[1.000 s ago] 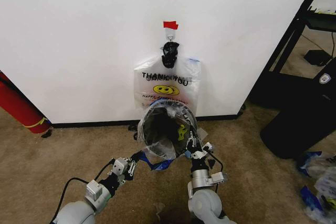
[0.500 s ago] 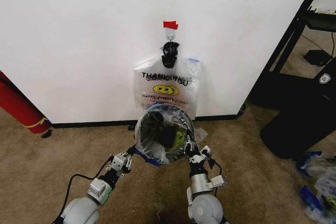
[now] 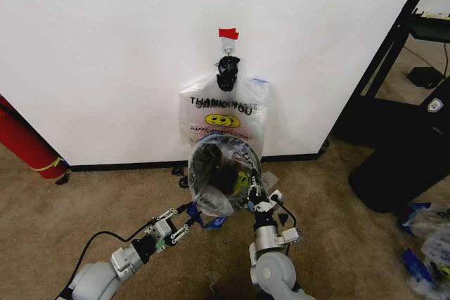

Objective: Pick up the garbage bag from the wall and place it over the trash bin.

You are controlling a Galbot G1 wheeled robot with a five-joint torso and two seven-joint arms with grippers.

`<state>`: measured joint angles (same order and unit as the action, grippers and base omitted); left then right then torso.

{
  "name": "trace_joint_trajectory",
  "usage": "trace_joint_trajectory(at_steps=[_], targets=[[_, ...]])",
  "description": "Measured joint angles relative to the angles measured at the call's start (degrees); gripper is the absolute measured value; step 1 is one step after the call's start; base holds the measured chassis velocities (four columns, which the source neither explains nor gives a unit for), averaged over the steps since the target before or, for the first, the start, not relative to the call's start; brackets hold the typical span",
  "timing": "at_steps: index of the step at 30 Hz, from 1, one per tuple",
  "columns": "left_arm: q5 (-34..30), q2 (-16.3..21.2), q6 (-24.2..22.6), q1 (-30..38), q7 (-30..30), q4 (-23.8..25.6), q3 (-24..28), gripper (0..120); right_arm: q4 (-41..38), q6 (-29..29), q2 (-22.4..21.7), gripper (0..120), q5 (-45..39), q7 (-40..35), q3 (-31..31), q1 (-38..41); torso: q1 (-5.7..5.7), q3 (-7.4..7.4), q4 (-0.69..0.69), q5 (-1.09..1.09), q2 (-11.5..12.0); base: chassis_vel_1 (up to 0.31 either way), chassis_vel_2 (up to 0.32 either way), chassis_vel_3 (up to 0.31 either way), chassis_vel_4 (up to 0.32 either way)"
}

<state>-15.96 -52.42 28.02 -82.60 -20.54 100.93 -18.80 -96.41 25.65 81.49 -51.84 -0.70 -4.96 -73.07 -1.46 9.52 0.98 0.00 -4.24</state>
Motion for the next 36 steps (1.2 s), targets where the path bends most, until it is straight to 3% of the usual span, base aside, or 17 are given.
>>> trace_joint_trajectory(at_steps=[4,10,20,26,36], targets=[[-2.35,-0.67,-0.03,-0.71,1.05,0.65,-0.17,68,0.39,0.02,-0.01,1,0.15,0.11,-0.32,0.10,0.00,0.00,0.00,-0.01,0.00,0.000,0.000,0.000,0.000],[-8.34,-0.93,-1.81,-6.11,-1.87,3.79,-1.76,95,0.62,0.18,0.00,1,0.16,0.12,-0.91,0.43,0.00,0.00,-0.02,0.00,0.00,0.000,0.000,0.000,0.000],[-9.65,-1.85,1.14,-8.44,-11.11,5.22,-1.55,100,0.51,0.22,-0.03,1,0.10,0.00,-0.98,0.60,0.00,0.00,0.00,0.01,0.00,0.000,0.000,0.000,0.000],[-5.44,-3.50,1.31,-5.02,-11.56,3.03,0.89,91,-1.02,0.00,-0.11,1,0.15,-0.17,-0.50,0.04,0.00,0.00,0.00,0.00,0.00,0.000,0.000,0.000,0.000],[3.21,-4.22,1.67,1.47,-11.62,-1.56,2.63,54,-2.04,-0.16,-0.02,1,0.28,-0.40,-0.41,-0.77,0.00,0.00,0.00,0.00,0.00,0.000,0.000,0.000,0.000]])
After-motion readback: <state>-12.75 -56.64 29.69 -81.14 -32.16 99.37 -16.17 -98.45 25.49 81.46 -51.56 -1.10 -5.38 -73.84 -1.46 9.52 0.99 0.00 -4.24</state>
